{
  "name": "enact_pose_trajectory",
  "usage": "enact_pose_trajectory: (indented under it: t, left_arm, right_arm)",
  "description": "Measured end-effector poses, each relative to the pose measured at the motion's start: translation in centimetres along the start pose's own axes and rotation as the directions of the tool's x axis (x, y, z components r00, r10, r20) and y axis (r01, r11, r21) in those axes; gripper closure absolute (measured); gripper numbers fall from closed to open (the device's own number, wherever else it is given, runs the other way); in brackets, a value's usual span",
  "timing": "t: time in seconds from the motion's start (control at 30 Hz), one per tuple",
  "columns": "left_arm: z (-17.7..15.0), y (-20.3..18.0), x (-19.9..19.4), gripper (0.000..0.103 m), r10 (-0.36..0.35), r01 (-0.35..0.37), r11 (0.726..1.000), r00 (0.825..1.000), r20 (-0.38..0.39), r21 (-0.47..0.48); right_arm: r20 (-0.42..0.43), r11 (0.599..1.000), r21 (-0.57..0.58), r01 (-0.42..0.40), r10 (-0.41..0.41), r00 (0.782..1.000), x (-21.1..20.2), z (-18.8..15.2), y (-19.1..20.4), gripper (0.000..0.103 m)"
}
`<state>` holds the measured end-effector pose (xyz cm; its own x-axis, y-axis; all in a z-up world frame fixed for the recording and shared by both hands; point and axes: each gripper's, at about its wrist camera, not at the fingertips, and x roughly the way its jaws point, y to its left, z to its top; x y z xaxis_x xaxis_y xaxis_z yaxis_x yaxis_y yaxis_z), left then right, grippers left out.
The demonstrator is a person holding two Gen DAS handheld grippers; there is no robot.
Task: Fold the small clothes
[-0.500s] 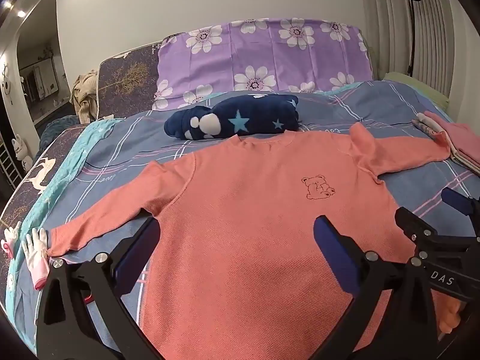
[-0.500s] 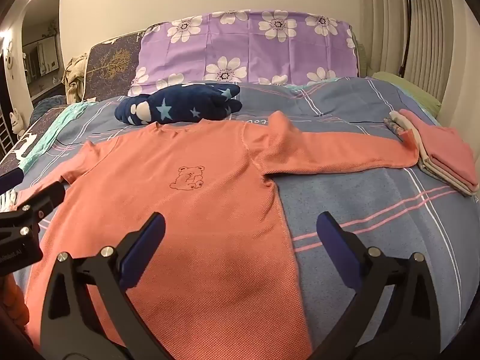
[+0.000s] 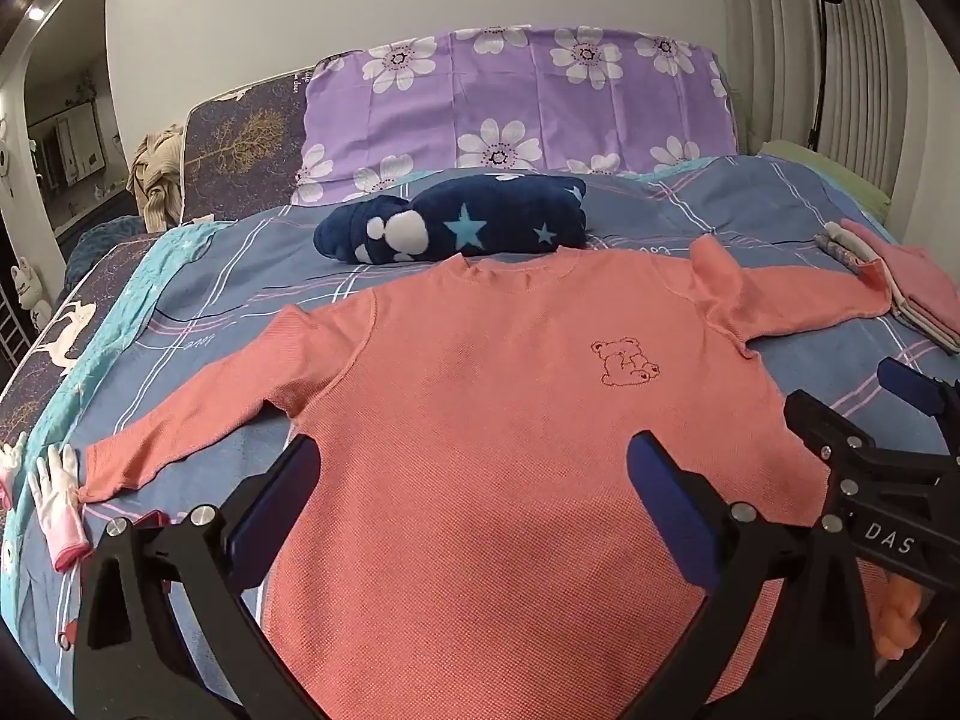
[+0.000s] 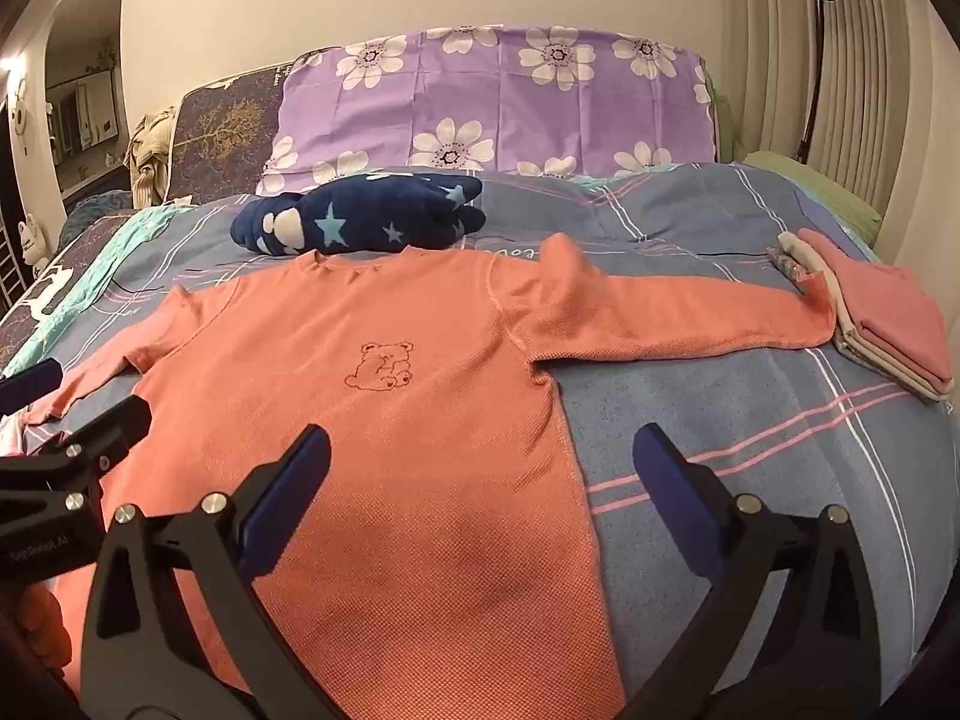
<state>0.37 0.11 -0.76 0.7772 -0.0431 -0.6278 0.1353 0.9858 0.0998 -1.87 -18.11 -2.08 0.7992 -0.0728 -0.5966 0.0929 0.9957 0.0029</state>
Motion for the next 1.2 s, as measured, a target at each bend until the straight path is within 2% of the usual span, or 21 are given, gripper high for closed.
enact_pose_trajectory:
  t: [0.27, 0.53, 0.77, 1.07, 1.2]
  left_arm:
    - [-0.25, -0.33, 0.22, 0.001, -0.032, 0.032, 0.999, 0.999, -0.002, 0.007]
    - [-0.24, -0.36, 0.23, 0.001, -0.048, 0.048, 0.999, 0.999, -0.004, 0.001]
    - [-0.26, -0.07, -0.03, 0.001, -0.109, 0.109, 0.994, 0.994, -0.003, -0.026]
    - [-0.52, -0.27, 0.23, 0.001, -0.125, 0.125, 0.992, 0.992, -0.017, -0.031]
    - [-0.76, -0.31, 0.21, 0.001, -0.109, 0.109, 0.994, 0.994, -0.017, -0.029]
  right_arm:
    - [-0.016, 1.000, 0.025, 0.017, -0.016, 1.000, 0.24, 0.89, -0.45, 0.002]
    - [0.006, 1.000, 0.009, 0.009, -0.009, 1.000, -0.14, 1.01, -0.23, 0.002]
    - [0.012, 1.000, 0.009, 0.003, -0.004, 1.000, -0.38, 0.99, -0.39, 0.002]
    - [-0.002, 1.000, 0.021, 0.018, -0.018, 1.000, -0.15, 0.76, -0.55, 0.002]
    - [-0.005, 0.999, 0.032, 0.026, -0.026, 1.000, -0.21, 0.71, -0.78, 0.002]
